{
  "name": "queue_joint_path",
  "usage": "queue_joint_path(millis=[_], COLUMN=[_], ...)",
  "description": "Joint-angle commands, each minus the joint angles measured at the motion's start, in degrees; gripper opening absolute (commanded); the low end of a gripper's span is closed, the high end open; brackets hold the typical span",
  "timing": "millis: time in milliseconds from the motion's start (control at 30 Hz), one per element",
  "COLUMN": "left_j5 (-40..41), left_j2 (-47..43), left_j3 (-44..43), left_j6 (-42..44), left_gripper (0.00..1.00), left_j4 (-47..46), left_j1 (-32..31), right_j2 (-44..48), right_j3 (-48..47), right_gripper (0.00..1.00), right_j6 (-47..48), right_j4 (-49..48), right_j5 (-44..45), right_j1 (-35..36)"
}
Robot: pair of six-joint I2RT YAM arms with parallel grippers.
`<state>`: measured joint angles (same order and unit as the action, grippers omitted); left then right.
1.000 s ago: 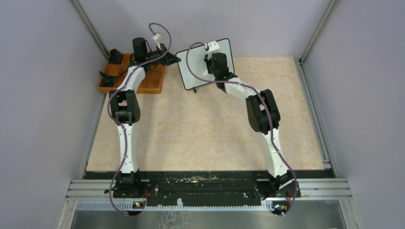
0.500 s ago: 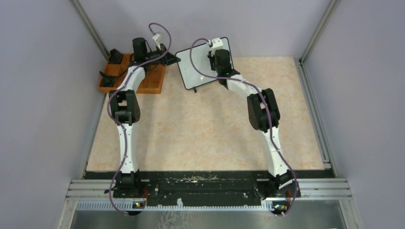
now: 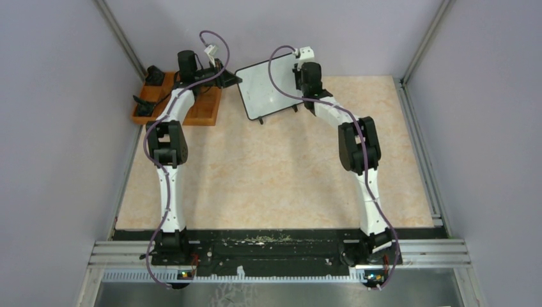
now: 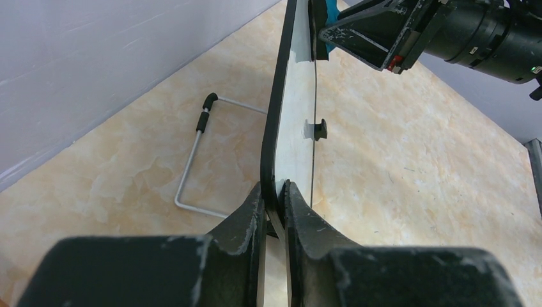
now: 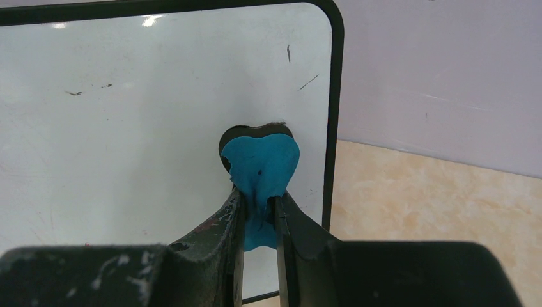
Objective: Erase the whiteboard
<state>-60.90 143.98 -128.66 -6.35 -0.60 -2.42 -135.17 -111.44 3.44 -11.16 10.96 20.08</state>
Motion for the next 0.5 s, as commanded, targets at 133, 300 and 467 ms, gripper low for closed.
queue_joint_path(millis=[133,300,467], left_j5=[1.0,0.9,0.9], left_j2=[-0.5,-0.4,-0.5], left_j3=[-0.3,-0.4,-0.4], left_j6=[3.1,2.7,2.8], left_gripper=[0.00,0.00,0.00], left_j4=[3.9,3.4,3.8], left_j1=[0.1,-0.1,-0.2], right_j2=[2.4,3.7,4.2], right_j3=[1.0,4.8,7.3], right_gripper=[0.00,0.00,0.00], right_j6=[-1.4,-0.9,-0.2], right_j4=[-4.1,-5.8,-7.1], right_j5=[-2.5,-3.3,-3.0], right_j1=[0.2,3.0,6.3])
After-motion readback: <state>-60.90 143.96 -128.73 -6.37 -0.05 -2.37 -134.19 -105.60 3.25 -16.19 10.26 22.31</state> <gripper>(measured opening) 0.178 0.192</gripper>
